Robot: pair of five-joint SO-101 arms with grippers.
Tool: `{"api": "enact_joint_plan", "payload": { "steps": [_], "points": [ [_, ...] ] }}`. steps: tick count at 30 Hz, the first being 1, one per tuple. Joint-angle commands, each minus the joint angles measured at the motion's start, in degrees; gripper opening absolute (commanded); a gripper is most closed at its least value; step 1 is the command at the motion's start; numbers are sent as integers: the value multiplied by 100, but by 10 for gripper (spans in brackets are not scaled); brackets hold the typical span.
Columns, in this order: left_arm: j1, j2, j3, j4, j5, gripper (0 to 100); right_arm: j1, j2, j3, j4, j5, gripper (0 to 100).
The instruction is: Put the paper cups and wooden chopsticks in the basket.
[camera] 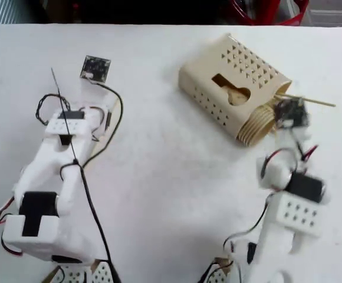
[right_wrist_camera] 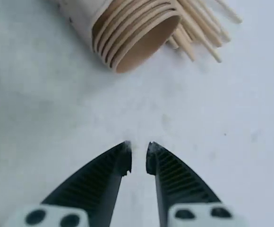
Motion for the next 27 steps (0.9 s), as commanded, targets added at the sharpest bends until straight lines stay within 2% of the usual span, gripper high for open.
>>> {"api": "enact_joint_plan", "payload": {
  "steps": [1, 4, 6, 8, 11, 15, 19, 27],
  "points": [
    [66, -40, -35, -114, -62, 84, -541, -1525, 976, -207, -9, 70],
    [48, -40, -35, -114, -62, 83, -804, -2413, 1591, -681, -422, 74],
    [31, -40, -35, -114, -62, 83, -804, -2738, 1749, -1007, -624, 112],
    [31, -31, -35, -114, -62, 83, -796, -2721, 1705, -1218, -870, 170],
    [40, 163, -97, -114, -62, 83, -699, -2404, 1468, -1279, -1266, 187],
    [22, 690, -387, -273, -62, 83, -303, -1648, 1204, -1613, -1644, 190],
    [22, 910, -747, 132, -62, 83, -286, -470, 791, -2141, -2119, 190],
    [22, 919, -782, 202, -62, 83, -418, 2360, -1345, -1771, -4035, 207]
  ]
}}
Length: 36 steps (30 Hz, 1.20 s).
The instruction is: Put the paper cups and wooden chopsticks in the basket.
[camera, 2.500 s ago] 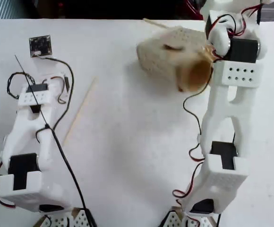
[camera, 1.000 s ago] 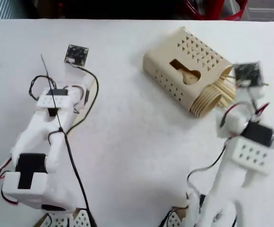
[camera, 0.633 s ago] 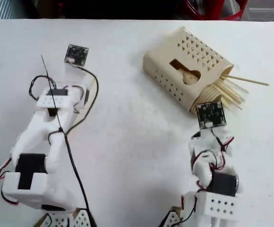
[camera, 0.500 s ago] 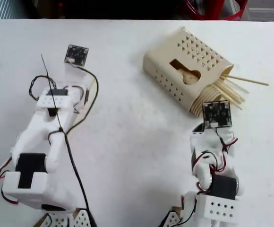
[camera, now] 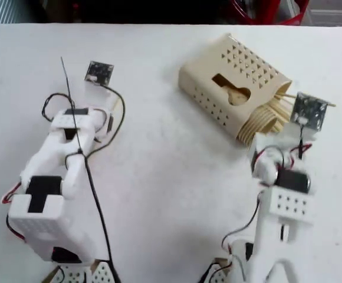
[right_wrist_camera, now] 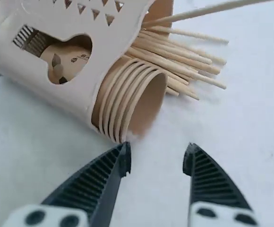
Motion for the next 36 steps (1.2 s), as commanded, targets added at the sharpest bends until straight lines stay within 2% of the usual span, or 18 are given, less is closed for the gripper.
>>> {"api": "enact_joint_plan", "payload": {
  "steps": [1, 5, 7, 9, 13, 16, 20, 23, 29, 32, 36],
  "points": [
    [22, -22, -273, 18, -62, 83, -154, 1200, -1240, 347, -800, 225],
    [22, -22, -273, 18, -62, 83, -303, 2246, -2119, 725, -1301, 286],
    [22, -22, -273, 18, -62, 83, -198, 2475, -2374, 936, -1301, 269],
    [22, -48, -273, 44, -62, 83, -13, 2457, -2462, 1112, -1284, 209],
    [75, -514, -536, 589, -53, 83, 295, 1956, -2198, 1341, -255, 129],
    [409, -1165, -1046, 1125, -97, 83, 497, 1473, -1538, 1209, 158, 119],
    [1121, -1516, -2497, 2198, -703, 85, 848, 813, -440, 558, 607, 119],
    [1613, -1147, -3842, 2857, -703, 87, 1015, 479, 299, 4, 879, 119],
    [2229, 1042, -6831, 3815, -712, 94, 1481, -92, 993, -136, 1169, 115],
    [2290, 2220, -8440, 3974, -703, 157, 1648, -462, 1442, -312, 1222, 115],
    [2316, 3618, -10215, 3974, -721, 226, 1657, -989, 2268, -875, 1732, 115]
  ]
}}
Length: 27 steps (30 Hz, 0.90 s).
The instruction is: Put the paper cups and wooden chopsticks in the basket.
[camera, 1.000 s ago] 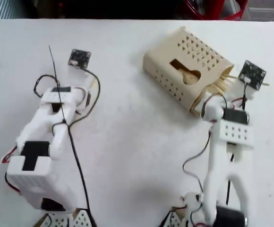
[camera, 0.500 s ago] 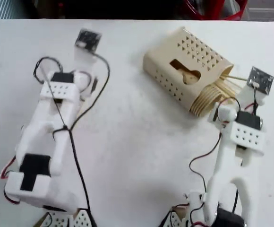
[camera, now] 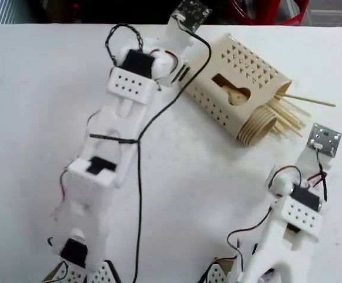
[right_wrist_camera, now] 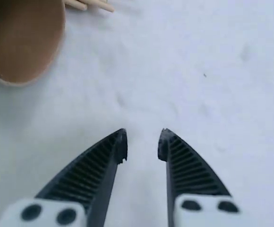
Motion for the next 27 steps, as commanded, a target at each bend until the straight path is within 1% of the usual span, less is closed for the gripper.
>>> {"api": "enact_joint_plan", "payload": {
  "steps": [1, 5, 8, 11, 13, 17, 20, 24, 27],
  "points": [
    [66, 1446, -2426, -18, -44, 225, 66, -505, 527, -497, 334, 117],
    [13, 2440, -3534, -229, -44, 229, 66, -892, 923, -690, 466, 119],
    [-22, 2695, -3956, -369, -53, 244, -4, -1077, 1029, -681, 440, 119],
    [-180, 2668, -3833, -721, 53, 239, -75, -1226, 1134, -681, 457, 119],
    [-207, 2730, -3701, -1125, 132, 221, -101, -1297, 1160, -673, 448, 119],
    [-154, 2897, -3191, -1776, -26, 217, -180, -1323, 1169, -646, 457, 119],
    [-180, 2923, -2743, -1890, -123, 218, -163, -1323, 1187, -646, 475, 119],
    [-189, 2932, -2418, -2004, -527, 218, -180, -1349, 1213, -664, 475, 119],
    [-277, 2941, -2251, -2101, -536, 216, -171, -1349, 1213, -655, 475, 119]
  ]
}}
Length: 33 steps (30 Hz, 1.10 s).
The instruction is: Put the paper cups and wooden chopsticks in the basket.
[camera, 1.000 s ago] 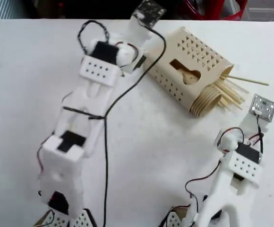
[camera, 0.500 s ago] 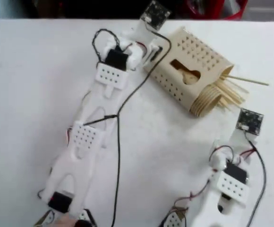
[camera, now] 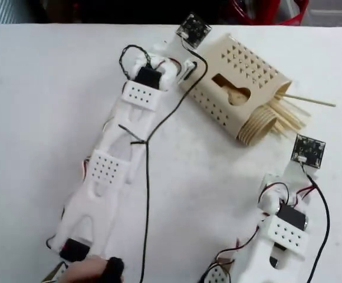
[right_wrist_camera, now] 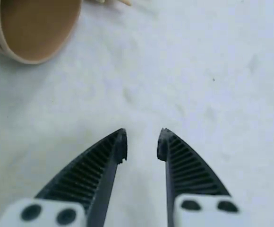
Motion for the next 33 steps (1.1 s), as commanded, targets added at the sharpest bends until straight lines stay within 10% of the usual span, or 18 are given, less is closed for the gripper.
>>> {"api": "enact_joint_plan", "payload": {
  "steps": [1, 19, 33],
  "points": [
    [-163, -75, 202, -220, -97, 215, -48, -84, -35, -75, 70, 119],
    [-567, -119, 932, 818, -440, 214, -31, -84, -26, -75, 70, 119],
    [-1789, -119, -1582, 3631, 1802, 214, -848, 242, -1345, 444, -475, 170]
  ]
}}
